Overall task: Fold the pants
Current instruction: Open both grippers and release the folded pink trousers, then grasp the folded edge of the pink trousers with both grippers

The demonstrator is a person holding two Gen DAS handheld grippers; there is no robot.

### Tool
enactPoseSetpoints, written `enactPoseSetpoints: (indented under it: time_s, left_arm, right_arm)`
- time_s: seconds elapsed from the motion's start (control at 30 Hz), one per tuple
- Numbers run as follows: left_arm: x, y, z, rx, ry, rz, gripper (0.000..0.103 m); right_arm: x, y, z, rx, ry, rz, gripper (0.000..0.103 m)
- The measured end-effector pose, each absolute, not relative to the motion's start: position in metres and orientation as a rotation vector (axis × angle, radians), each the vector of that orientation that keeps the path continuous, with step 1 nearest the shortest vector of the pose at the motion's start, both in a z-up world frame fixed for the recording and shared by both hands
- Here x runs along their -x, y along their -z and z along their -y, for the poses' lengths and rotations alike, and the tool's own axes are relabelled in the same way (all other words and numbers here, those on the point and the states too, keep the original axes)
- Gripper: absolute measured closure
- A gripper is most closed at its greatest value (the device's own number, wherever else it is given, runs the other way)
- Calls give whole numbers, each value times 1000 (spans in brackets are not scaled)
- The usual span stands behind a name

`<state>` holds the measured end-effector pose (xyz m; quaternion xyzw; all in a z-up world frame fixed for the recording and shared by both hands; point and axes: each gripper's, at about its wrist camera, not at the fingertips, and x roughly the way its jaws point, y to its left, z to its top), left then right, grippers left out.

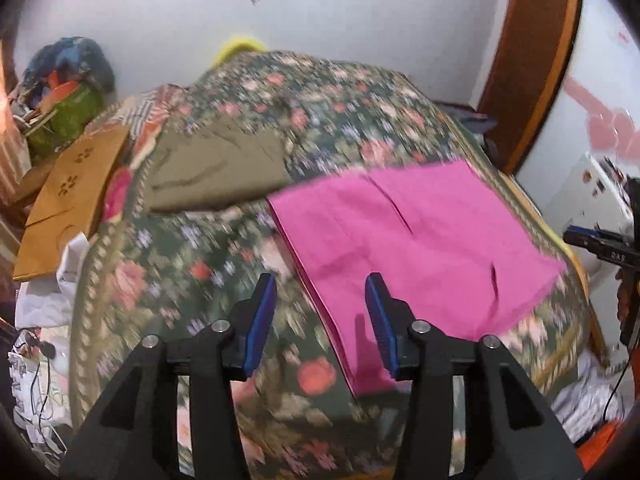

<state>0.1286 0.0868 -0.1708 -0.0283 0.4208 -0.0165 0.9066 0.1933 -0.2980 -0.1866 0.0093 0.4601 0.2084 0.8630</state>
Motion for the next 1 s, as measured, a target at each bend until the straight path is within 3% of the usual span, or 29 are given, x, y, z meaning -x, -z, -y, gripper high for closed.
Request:
enactPoseSetpoints:
  time_s: [0.07,0.33,0.6,0.73,1.0]
  left_arm:
    - [-142,166,-92,56,9,-850,49]
    - [-212,178,-114,88,-85,-852,48]
    - [-256,213,-126,176,-51,-948,48]
    - [-264,231,-119,188,-11,-1005,40]
    - [-271,256,-116,288,30,-1037,39]
  right_arm:
    - [-204,178,296,-33,-441,-929,67]
    - [-259,171,271,-13,-475,-851,64]
    - [-314,192,255,2,-478,-888,63]
    - [-337,211,248,7,-475,-925,60]
    - [-361,232,238,13,-496,-981,57]
